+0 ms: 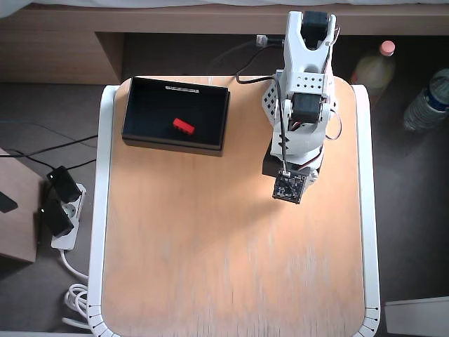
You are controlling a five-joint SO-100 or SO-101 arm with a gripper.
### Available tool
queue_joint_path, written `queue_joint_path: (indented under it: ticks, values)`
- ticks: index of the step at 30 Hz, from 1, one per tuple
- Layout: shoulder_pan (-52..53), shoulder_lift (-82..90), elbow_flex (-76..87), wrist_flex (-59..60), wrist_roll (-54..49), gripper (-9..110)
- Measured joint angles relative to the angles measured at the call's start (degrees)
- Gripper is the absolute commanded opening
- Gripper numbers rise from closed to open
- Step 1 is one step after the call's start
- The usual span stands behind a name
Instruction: Grasp a lego block and put it in the bin.
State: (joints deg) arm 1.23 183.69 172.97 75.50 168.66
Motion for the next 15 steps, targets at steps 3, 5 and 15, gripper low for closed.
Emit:
queue_joint_path:
  ticks: [3, 5, 15]
  values:
    - [0.0, 0.0, 0.0, 0.3, -0.3, 0]
    - [0.0, 0.0, 0.0, 0.3, -0.6, 0]
    - [0.0, 0.0, 0.0, 0.3, -1.8, 0]
